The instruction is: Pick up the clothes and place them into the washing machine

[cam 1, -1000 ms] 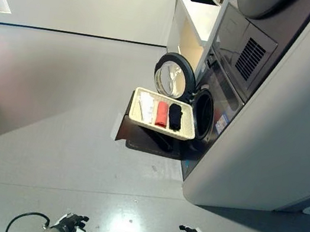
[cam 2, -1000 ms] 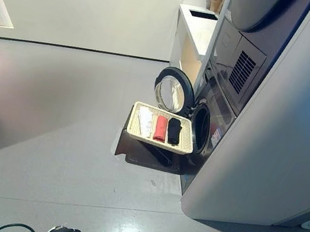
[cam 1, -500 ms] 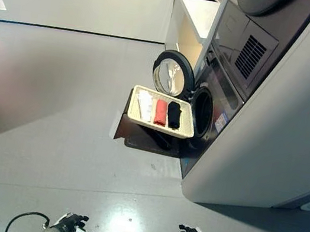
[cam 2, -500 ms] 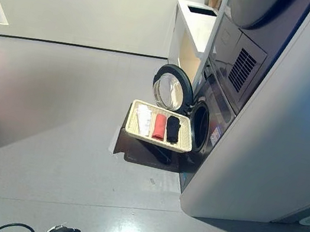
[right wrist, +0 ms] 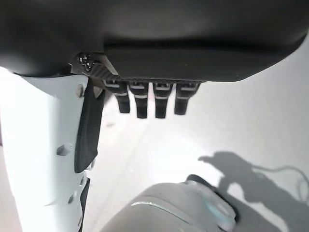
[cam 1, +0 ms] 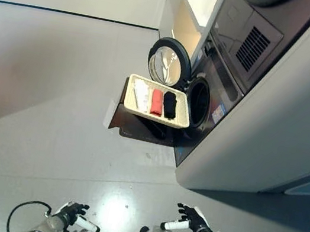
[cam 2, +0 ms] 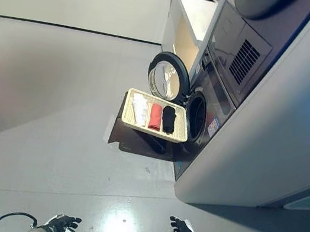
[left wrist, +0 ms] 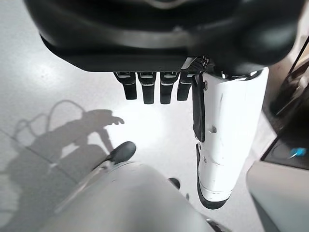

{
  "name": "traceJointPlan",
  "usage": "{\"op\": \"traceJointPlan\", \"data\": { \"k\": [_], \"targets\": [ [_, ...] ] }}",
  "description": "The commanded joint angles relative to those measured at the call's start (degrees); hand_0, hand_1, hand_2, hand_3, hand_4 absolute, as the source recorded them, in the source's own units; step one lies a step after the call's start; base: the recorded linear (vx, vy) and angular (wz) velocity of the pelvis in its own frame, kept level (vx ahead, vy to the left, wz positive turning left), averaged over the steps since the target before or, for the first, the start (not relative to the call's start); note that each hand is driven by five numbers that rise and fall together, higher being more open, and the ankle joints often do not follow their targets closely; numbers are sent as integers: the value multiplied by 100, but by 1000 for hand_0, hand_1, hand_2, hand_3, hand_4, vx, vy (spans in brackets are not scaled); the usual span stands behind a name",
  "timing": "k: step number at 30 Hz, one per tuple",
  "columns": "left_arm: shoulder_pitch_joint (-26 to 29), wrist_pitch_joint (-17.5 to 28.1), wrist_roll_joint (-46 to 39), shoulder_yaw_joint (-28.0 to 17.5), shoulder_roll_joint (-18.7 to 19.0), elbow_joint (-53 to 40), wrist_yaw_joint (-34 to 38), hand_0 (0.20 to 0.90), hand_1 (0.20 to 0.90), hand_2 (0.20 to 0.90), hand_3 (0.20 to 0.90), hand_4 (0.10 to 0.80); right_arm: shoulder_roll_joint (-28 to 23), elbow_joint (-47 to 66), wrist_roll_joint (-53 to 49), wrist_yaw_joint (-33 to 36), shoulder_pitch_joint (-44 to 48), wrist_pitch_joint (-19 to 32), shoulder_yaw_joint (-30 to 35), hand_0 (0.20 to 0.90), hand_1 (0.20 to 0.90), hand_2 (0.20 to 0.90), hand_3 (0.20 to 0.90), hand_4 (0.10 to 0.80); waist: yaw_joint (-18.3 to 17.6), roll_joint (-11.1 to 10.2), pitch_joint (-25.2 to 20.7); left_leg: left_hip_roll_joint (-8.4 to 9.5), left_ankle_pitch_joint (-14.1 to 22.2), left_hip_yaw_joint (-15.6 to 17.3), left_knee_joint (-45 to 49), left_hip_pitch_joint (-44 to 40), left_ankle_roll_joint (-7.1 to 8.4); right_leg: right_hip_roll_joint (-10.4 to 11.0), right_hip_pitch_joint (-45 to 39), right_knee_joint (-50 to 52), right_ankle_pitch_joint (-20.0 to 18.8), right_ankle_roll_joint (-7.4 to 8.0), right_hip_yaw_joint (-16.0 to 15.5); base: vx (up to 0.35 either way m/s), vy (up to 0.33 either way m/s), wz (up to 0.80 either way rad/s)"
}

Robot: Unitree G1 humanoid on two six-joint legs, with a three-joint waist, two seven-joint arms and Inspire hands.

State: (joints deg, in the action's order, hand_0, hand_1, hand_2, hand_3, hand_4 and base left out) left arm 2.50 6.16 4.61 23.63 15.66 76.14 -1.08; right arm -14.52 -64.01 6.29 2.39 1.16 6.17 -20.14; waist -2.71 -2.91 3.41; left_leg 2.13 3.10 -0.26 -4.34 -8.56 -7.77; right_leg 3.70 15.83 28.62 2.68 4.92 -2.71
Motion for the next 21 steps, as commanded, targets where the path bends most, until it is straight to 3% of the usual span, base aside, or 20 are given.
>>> {"op": "traceJointPlan", "data": {
  "k": [1,6,9,11,12,14,18,19,21],
  "targets": [
    [219,111,-31,-84,101,84,103,900,900,900,900,800,-175,49,230,81,-180,-127,-150,900,900,900,900,800,-85,38,20,155,609,-281,473,-96,418,227,33,-1162,-760,128,-91,375,-99,20],
    [274,194,-191,-100,57,138,206,900,900,900,900,800,-92,257,384,102,-251,-207,-100,900,900,900,900,800,-340,66,89,-33,944,-554,104,-922,659,456,484,-3012,-1659,425,-323,361,-123,16],
    [210,204,-247,-100,-10,112,209,900,900,900,900,800,-80,295,460,71,-326,-233,-97,900,900,900,900,800,-414,106,0,-217,1058,-708,32,-1259,771,438,485,-2962,-1823,410,-294,350,-161,15],
    [177,225,-276,-68,-70,160,216,900,900,900,900,800,-94,374,442,36,-355,-200,-118,900,900,900,900,800,-480,182,-153,-399,1021,-775,175,-1256,844,289,407,-3027,-1914,330,-146,360,-218,68],
    [167,212,-306,-76,-89,190,220,900,900,900,900,800,-100,424,440,34,-357,-186,-129,900,900,900,900,800,-486,231,-193,-471,884,-801,304,-1208,887,218,381,-2996,-1896,289,-128,282,-201,82],
    [158,208,-349,-62,-135,217,229,900,900,900,900,800,-175,599,437,27,-304,-142,-201,900,900,900,900,800,-448,389,-253,-616,275,-863,934,-972,1043,-30,262,-2879,-1771,141,-106,260,-206,42],
    [270,240,-414,-12,-155,-2,260,900,900,900,900,800,-290,406,219,85,-147,-87,-137,900,900,900,900,800,-438,368,-269,-679,-856,-804,2198,-439,1296,-194,-165,-2763,-1312,-213,-146,281,-220,-17],
    [322,256,-441,2,-182,-112,273,900,900,900,900,800,-317,294,158,110,-110,-79,-122,900,900,900,900,800,-425,325,-268,-680,-1112,-734,2803,-244,1330,-233,-381,-2808,-1186,-323,-107,341,-290,-7],
    [385,282,-556,5,-191,-276,254,900,900,900,900,800,-359,206,115,133,-75,-90,-179,900,900,900,900,800,-320,156,-196,-515,-1311,-654,3758,212,1299,-210,-767,-2942,-1017,-462,-1,298,-287,9]
  ]
}}
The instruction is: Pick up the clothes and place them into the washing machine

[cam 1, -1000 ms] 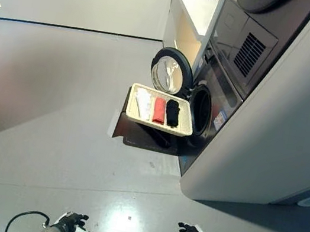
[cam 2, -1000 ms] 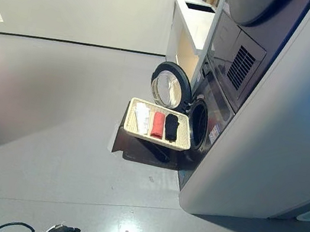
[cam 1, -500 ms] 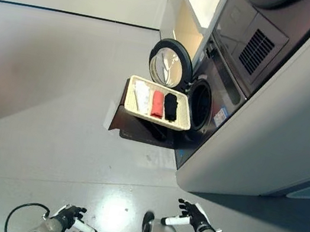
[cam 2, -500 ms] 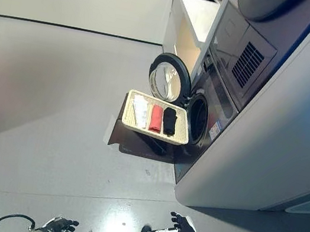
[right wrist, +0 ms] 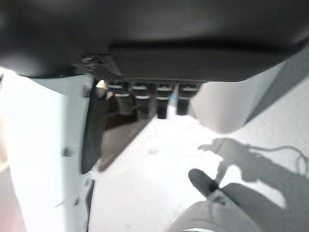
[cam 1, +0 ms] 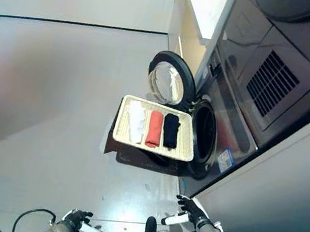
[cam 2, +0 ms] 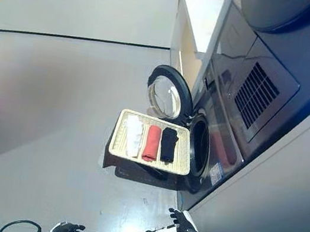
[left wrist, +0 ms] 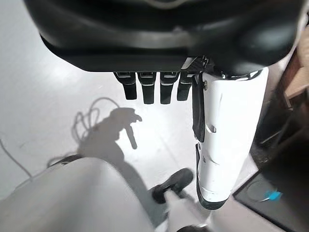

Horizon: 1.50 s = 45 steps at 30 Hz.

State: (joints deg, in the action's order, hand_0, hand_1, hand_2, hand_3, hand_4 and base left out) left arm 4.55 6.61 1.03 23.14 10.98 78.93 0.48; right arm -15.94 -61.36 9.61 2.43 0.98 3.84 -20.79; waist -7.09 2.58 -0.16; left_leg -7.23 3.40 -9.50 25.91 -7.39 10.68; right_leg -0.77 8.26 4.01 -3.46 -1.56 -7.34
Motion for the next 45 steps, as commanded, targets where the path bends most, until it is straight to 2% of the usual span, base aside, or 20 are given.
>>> {"op": "traceJointPlan", "data": {
  "k": [1,4,5,7,10,13,16,17,20,24,27,29,31,33,36,37,38,40,41,45],
  "targets": [
    [223,256,-260,41,277,-619,121,900,900,900,900,800,-227,-70,-223,148,-11,138,-172,900,900,900,900,800,185,-474,225,492,-1343,324,1166,309,-593,245,-158,-525,-364,139,503,248,-267,10],
    [255,258,-315,3,284,-656,131,900,900,900,900,800,-216,-96,-242,167,46,122,-250,900,900,900,900,800,321,-577,329,505,-1216,497,1548,752,-695,218,-380,-558,-252,77,589,211,-188,-3],
    [206,267,-378,-58,282,-619,142,900,900,900,900,800,-208,-169,-297,206,101,124,-290,900,900,900,900,800,497,-694,414,595,-1005,686,1432,1433,-787,242,-590,-575,-140,74,704,253,-97,23],
    [132,270,-414,-148,291,-458,175,900,900,900,900,800,-162,-221,-351,226,131,155,-317,900,900,900,900,800,682,-692,482,444,-855,871,799,1938,-845,170,-842,-629,7,121,826,323,-58,0],
    [18,255,-429,-270,307,-267,215,900,900,900,900,800,-106,-292,-350,271,124,187,-379,900,900,900,900,800,879,-575,508,281,-963,876,-750,2265,-800,58,-1138,-726,238,252,926,325,70,-31],
    [-98,252,-453,-400,310,-96,243,900,900,900,900,800,-103,-289,-356,309,69,234,-387,900,900,900,900,800,1072,-408,512,218,-1402,702,-2457,2213,-671,-10,-1559,-875,470,376,1127,382,111,-49],
    [-178,229,-411,-473,290,42,237,900,900,900,900,800,-98,-330,-374,295,27,238,-354,900,900,900,900,800,1145,-357,479,255,-1604,715,-2922,2276,-545,21,-1844,-901,668,471,1315,317,113,-71],
    [-203,221,-392,-498,283,73,217,900,900,900,900,800,-82,-351,-364,271,25,225,-328,900,900,900,900,800,1146,-339,426,255,-1602,703,-2942,2210,-572,37,-1888,-894,717,496,1375,256,142,-118],
    [-163,241,-375,-493,309,-4,196,900,900,900,900,800,-9,-544,-369,251,7,206,-293,900,900,900,900,800,1149,-418,264,336,-1607,729,-2892,2044,-624,207,-2041,-860,811,589,1416,294,180,-73],
    [-54,276,-409,-460,382,-188,197,900,900,900,900,800,95,-756,-390,223,8,187,-234,900,900,900,900,800,1177,-580,102,618,-1203,920,-2614,1951,-891,571,-1919,-202,757,812,1430,265,202,-9],
    [57,300,-470,-425,445,-303,232,900,900,900,900,800,119,-674,-392,227,58,196,-223,900,900,900,900,800,1166,-572,122,838,-902,974,-2443,1799,-1105,694,-1394,1073,100,968,1465,190,196,-2],
    [116,312,-538,-377,478,-401,253,900,900,900,900,800,116,-541,-395,245,139,198,-245,900,900,900,900,800,1077,-461,293,863,-782,942,-2425,1562,-1246,653,-948,2039,-432,974,1342,131,230,-8],
    [156,305,-541,-332,513,-411,251,900,900,900,900,800,101,-414,-365,285,183,215,-267,900,900,900,900,800,959,-264,437,823,-717,889,-2529,1276,-1322,537,-490,2727,-495,945,1106,160,247,9],
    [132,302,-524,-336,521,-358,254,900,900,900,900,800,100,-384,-347,319,174,226,-253,900,900,900,900,800,872,-153,485,815,-651,800,-2639,1026,-1335,539,-124,2744,-211,864,773,254,171,3],
    [74,301,-444,-371,489,-196,209,900,900,900,900,800,106,-524,-293,339,155,211,-192,900,900,900,900,800,771,-149,476,904,-429,712,-2750,693,-1274,682,82,1633,136,758,295,308,33,11],
    [65,292,-401,-384,468,-123,184,900,900,900,900,800,118,-664,-260,336,162,191,-165,900,900,900,900,800,734,-185,475,963,-357,681,-2761,596,-1256,715,118,1147,45,777,201,379,-48,7],
    [61,278,-350,-393,433,-43,179,900,900,900,900,800,122,-789,-173,338,157,134,-119,900,900,900,900,800,674,-251,468,1041,-257,611,-2868,380,-1218,788,224,360,-275,863,45,298,-40,4],
    [34,275,-311,-436,405,-40,194,900,900,900,900,800,106,-953,-120,333,137,109,-102,900,900,900,900,800,655,-308,456,1079,-189,568,-2943,262,-1197,786,66,-59,-412,888,60,253,-58,19],
    [58,288,-317,-448,398,-23,194,900,900,900,900,800,131,-995,-138,330,124,127,-96,900,900,900,900,800,634,-346,405,1098,-186,525,-2991,253,-1185,724,24,-150,-394,853,265,260,-80,36],
    [-47,288,-363,-477,270,-51,166,900,900,900,900,800,161,-944,-121,302,49,122,-130,900,900,900,900,800,760,-396,193,1015,-121,542,-3012,188,-1106,677,-387,-536,-380,836,182,176,-83,48]
  ]
}}
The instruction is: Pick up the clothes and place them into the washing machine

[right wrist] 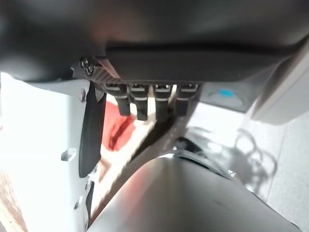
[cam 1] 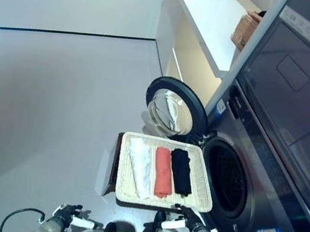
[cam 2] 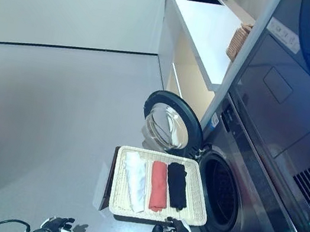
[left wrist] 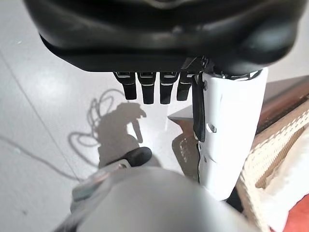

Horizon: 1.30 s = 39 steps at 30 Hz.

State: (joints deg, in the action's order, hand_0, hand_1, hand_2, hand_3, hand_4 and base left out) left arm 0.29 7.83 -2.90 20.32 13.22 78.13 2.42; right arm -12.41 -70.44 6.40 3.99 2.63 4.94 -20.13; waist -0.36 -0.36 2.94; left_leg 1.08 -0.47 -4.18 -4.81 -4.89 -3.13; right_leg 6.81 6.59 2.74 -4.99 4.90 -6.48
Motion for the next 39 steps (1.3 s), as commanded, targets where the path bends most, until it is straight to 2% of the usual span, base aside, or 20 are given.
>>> {"op": "traceJointPlan", "data": {
  "k": [1,7,9,11,12,13,14,17,19,22,26,28,29,30,33,36,39],
  "targets": [
    [353,175,49,-178,9,16,-54,900,900,900,900,800,-214,-7,200,134,-129,22,-207,900,900,900,900,800,99,-106,-133,173,292,6,83,-74,287,-105,-294,-462,-215,173,100,99,-74,30],
    [333,192,125,-127,-42,-61,-62,900,900,900,900,800,-261,-13,157,145,-116,76,-225,900,900,900,900,800,104,-126,-221,46,468,-20,409,-42,411,-266,-561,-501,26,0,151,124,-100,-5],
    [365,209,53,-141,-42,-154,-43,900,900,900,900,800,-296,-26,65,169,-83,87,-174,900,900,900,900,800,104,-158,-137,46,385,17,1214,258,558,-304,-637,-484,108,-100,145,34,-103,4],
    [409,220,-36,-159,-23,-193,-24,900,900,900,900,800,-342,-36,-8,204,-15,93,-144,900,900,900,900,800,147,-221,80,28,-59,44,2500,832,751,-318,-771,-488,154,-238,142,-35,-94,9],
    [413,219,-37,-159,-22,-193,-24,900,900,900,900,800,-341,-37,-8,204,-12,93,-143,900,900,900,900,800,139,-213,80,22,-40,33,2545,861,754,-326,-766,-488,153,-240,133,-42,-112,27],
    [457,241,-142,-208,-19,-244,20,900,900,900,900,800,-406,-67,-75,258,93,91,-159,900,900,900,900,800,273,-290,276,129,-247,-21,3294,1301,744,-298,-866,-543,134,-306,142,19,-81,27],
    [438,250,-195,-254,-33,-250,51,900,900,900,900,800,-423,-108,-84,286,136,81,-153,900,900,900,900,800,320,-303,282,135,-209,-41,3317,1426,693,-284,-904,-586,154,-297,167,90,-55,10],
    [303,252,-254,-314,-92,-154,59,900,900,900,900,800,-433,-305,-171,359,238,79,-126,900,900,900,900,800,424,-248,166,-99,69,-155,2088,1385,632,-223,-979,-670,248,-144,296,213,84,-23],
    [286,239,-186,-251,-114,-90,71,900,900,900,900,800,-500,-420,-134,439,262,57,-88,900,900,900,900,800,455,-56,53,-322,-232,-139,835,1346,672,-268,-1131,-746,405,-35,361,240,146,-38],
    [281,215,-57,-136,-126,-14,55,900,900,900,900,800,-503,-562,-84,446,266,14,-24,900,900,900,900,800,406,18,-50,-300,-195,-61,590,1084,650,-141,-1177,-680,492,32,315,135,116,-11],
    [296,265,-50,-155,-6,-210,41,900,900,900,900,800,-549,-641,-33,474,319,-34,66,900,900,900,900,800,445,58,-186,-55,-89,36,496,847,502,150,-1098,-419,453,151,369,124,138,-7],
    [279,267,-32,-255,76,-220,60,900,900,900,900,800,-551,-696,10,479,430,-82,90,900,900,900,900,800,598,98,-199,-10,-56,215,338,741,426,302,-939,-125,422,238,105,81,83,-42],
    [267,262,-44,-282,104,-238,56,900,900,900,900,800,-590,-669,3,491,493,-108,107,900,900,900,900,800,689,113,-178,-25,-67,296,244,716,428,373,-815,-71,352,260,-211,6,19,-68],
    [276,260,-52,-297,123,-223,55,900,900,900,900,800,-617,-649,-1,489,555,-123,98,900,900,900,900,800,698,127,-154,-9,-93,304,187,718,443,397,-752,-107,299,267,-331,-11,14,-94],
    [300,264,-49,-311,137,-244,54,900,900,900,900,800,-694,-678,-29,521,599,-129,135,900,900,900,900,800,645,152,-130,49,-159,237,101,759,479,389,-776,-289,263,270,-298,5,7,-53],
    [308,269,-141,-308,78,-359,33,900,900,900,900,800,-854,-794,-125,576,813,-172,235,900,900,900,900,800,690,219,-72,31,-210,195,57,861,525,443,-716,-425,251,293,-456,-12,-6,21],
    [389,289,-315,-180,-10,-525,54,900,900,900,900,800,-1013,-753,-184,665,1015,-175,215,900,900,900,900,800,692,312,231,47,-241,117,194,1142,505,446,-499,-261,299,244,-520,-132,-24,18]
  ]
}}
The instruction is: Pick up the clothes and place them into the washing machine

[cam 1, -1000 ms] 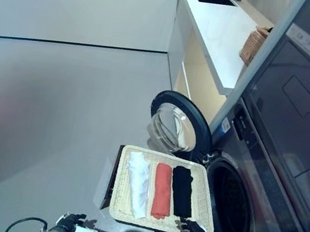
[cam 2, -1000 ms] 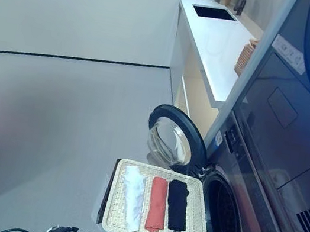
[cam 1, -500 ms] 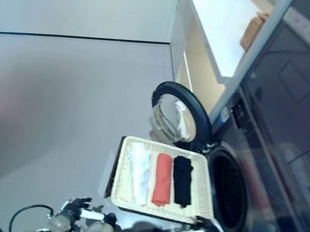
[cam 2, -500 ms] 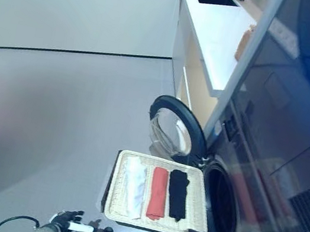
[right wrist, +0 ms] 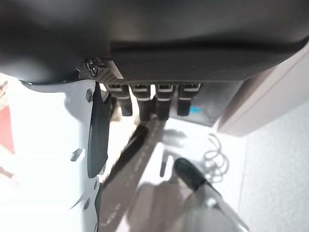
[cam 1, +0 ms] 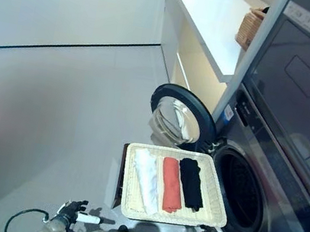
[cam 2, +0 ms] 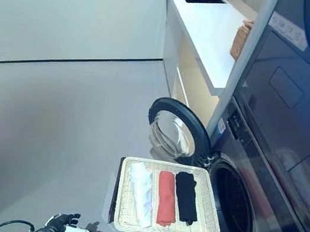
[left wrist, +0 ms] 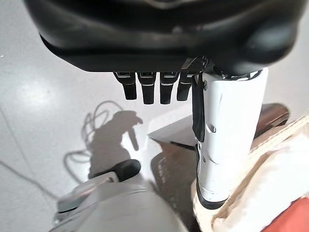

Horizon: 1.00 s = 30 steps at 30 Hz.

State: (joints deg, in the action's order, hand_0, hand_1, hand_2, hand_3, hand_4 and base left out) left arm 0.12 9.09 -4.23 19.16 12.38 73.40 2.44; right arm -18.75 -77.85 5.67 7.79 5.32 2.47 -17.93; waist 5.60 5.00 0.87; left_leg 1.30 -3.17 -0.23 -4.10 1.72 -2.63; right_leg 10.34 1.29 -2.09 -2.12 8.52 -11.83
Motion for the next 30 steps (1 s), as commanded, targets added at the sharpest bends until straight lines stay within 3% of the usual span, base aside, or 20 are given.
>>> {"op": "traceJointPlan", "data": {
  "k": [1,6,17,30],
  "targets": [
    [468,190,-304,-42,64,-123,110,900,900,900,900,800,-404,43,-163,372,854,71,-25,900,900,900,900,800,91,-202,604,39,30,-316,248,641,447,88,174,328,23,-149,8,-251,-42,16],
    [696,341,-838,21,101,-408,348,900,900,900,900,800,-635,193,-387,847,1779,58,-154,900,900,900,900,800,76,-122,1261,63,10,-378,974,1730,452,80,1132,708,-64,-249,59,-262,-46,15],
    [765,493,-1445,17,242,-727,536,900,900,900,900,800,-1102,-23,-530,1244,3276,17,-600,900,900,900,900,800,240,-129,1664,16,-20,-241,1276,2731,446,-88,2222,1018,-112,-325,345,-51,4,-14],
    [865,704,-1863,476,235,-1633,860,900,900,900,900,800,-1923,-626,-636,1834,4907,-53,-963,900,900,900,900,800,437,113,2104,107,-42,-229,1585,3757,495,-31,3224,1277,-143,-385,361,-13,22,2]
  ]
}}
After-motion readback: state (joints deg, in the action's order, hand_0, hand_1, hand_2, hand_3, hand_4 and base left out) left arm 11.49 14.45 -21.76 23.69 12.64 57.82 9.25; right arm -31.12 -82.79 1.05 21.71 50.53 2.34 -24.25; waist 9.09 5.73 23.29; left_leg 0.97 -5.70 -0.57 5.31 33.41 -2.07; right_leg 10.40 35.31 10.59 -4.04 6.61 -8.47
